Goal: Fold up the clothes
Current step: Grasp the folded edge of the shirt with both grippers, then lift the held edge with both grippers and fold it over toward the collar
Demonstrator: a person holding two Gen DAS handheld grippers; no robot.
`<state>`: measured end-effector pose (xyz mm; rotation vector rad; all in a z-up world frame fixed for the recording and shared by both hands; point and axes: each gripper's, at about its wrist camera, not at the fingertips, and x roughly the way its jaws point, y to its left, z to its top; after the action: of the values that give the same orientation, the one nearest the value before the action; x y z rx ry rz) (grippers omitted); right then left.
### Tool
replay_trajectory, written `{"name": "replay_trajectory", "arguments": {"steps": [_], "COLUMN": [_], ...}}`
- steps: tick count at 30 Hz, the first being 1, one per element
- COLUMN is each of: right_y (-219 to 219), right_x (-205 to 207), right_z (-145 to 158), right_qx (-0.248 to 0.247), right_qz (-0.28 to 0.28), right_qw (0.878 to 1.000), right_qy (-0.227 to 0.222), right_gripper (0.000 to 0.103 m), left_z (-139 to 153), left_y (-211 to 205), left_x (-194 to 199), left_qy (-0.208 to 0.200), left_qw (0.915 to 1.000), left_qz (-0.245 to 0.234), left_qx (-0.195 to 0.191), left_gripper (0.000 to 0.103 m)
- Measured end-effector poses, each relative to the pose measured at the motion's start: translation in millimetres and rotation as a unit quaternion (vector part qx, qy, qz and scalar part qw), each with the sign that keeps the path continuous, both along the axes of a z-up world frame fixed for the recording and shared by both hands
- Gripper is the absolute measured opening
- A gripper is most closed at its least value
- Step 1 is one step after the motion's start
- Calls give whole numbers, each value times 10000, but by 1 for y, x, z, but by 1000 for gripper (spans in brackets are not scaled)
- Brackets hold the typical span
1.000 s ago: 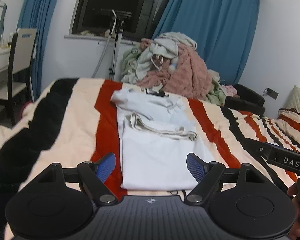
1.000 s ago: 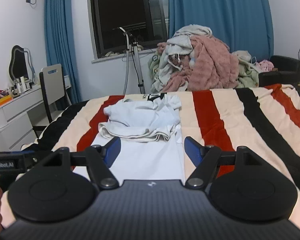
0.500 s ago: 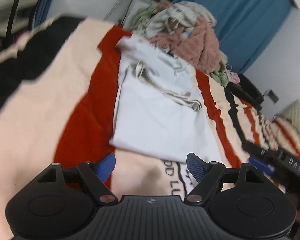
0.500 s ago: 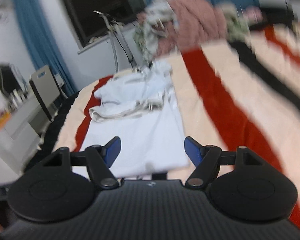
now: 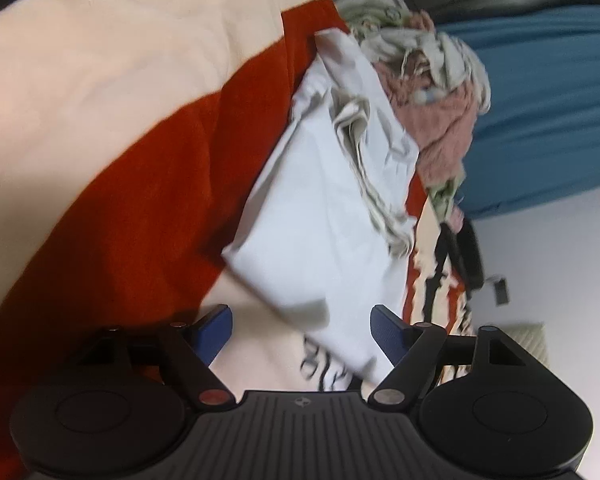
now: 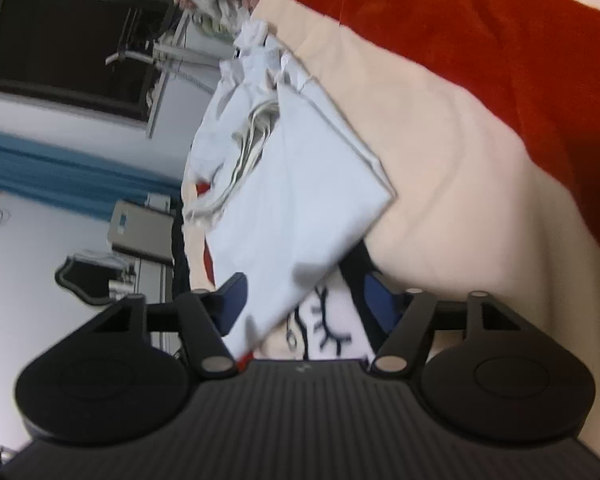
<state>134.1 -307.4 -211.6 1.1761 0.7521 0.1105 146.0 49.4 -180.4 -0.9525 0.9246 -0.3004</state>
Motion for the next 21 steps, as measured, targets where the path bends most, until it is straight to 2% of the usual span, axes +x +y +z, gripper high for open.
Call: {"name": "replay_trajectory", "arguments": {"steps": [1, 4, 7, 9, 10, 12, 15, 21], "right_y": [-1, -6, -11, -10, -9, -9, -10, -5], "right_x": [2, 6, 6, 7, 8, 7, 4, -17], "right_z": [-3, -13, -19, -18, -16, -10, 1, 41], "right_qx": [38, 176, 162, 52, -14, -78, -147, -506], "right_qz": [-120, -495, -742, -745, -731, -674, -586, -452], "right_qw": [9999, 9986, 9971, 9972, 9973, 9976, 9973, 9904], "right_qy": [-15, -10, 46, 4, -29, -164, -420, -1207], "right_gripper": [64, 46, 27, 19, 14, 11, 9, 8], "left_z": [-2, -7, -12, -14, -13, -10, 1, 32], "left_y": [0, -2, 1, 5, 5, 7, 12, 20], "left_x": [3, 12, 19, 21, 21, 21, 15, -4], "left_qy": [-36, -100, -102, -106, -152, -262, -582, -1235], "left_qw": [10000, 9998, 9994, 9989, 9988, 9984, 9968, 9903], "left_qz": [56, 177, 338, 451, 466, 499, 529, 543], "left_qx": [-36, -55, -56, -63, -4, 50, -160, -344], "left_gripper": [73, 62, 42, 20, 15, 11, 6, 4]}}
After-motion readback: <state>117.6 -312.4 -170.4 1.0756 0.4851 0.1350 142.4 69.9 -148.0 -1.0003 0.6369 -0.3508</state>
